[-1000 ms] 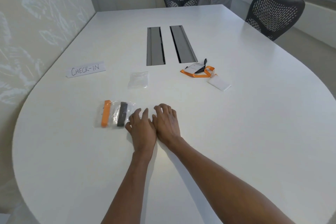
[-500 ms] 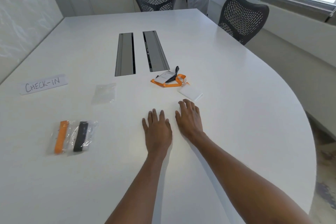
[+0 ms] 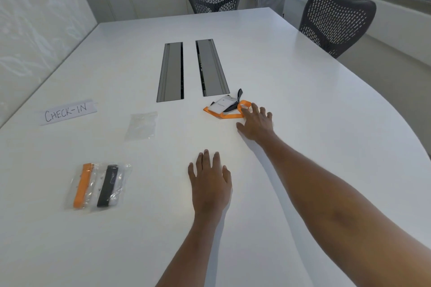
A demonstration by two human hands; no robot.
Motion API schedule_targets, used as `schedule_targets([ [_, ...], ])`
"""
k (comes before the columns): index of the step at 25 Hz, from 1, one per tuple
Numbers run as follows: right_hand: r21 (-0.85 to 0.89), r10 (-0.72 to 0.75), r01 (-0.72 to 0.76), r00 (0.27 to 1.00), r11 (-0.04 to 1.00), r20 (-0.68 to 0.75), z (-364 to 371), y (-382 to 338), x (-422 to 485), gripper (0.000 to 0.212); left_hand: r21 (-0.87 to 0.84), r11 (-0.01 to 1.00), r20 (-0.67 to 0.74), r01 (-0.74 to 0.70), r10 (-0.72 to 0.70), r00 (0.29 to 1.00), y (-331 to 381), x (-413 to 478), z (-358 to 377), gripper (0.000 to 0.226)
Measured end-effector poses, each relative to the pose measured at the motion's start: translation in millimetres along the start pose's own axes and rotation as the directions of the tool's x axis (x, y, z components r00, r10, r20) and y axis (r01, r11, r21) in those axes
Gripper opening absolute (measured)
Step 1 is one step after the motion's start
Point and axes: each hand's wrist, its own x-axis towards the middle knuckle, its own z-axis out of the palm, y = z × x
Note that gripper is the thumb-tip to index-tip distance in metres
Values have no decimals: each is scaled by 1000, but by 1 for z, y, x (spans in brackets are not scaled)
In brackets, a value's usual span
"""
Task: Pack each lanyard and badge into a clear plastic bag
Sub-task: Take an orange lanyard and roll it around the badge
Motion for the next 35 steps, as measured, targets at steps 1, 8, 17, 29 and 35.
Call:
schedule_targets([
  [1, 7, -9, 9, 1000, 1000, 25, 2, -1, 1, 62, -1, 1000, -2, 1, -1, 1000, 0, 0, 0, 52],
  [8, 28, -27, 30, 995, 999, -99, 21, -16, -35, 56, 0, 1000, -11, -4, 4, 1000, 0, 0, -1, 51],
  [17, 103, -163, 177, 978, 979, -131, 40, -60, -130, 54, -341, 938, -49, 54, -75, 996, -6, -2, -14, 47],
  [29, 952, -134, 56, 991, 301, -16, 11, -79, -203, 34, -908, 378, 34, 180, -362, 932, -36, -53, -40, 26],
  [35, 938, -97, -193, 980, -286, 172, -8, -98, -224, 33, -964, 121, 210, 238, -204, 956, -42, -83, -52, 39],
])
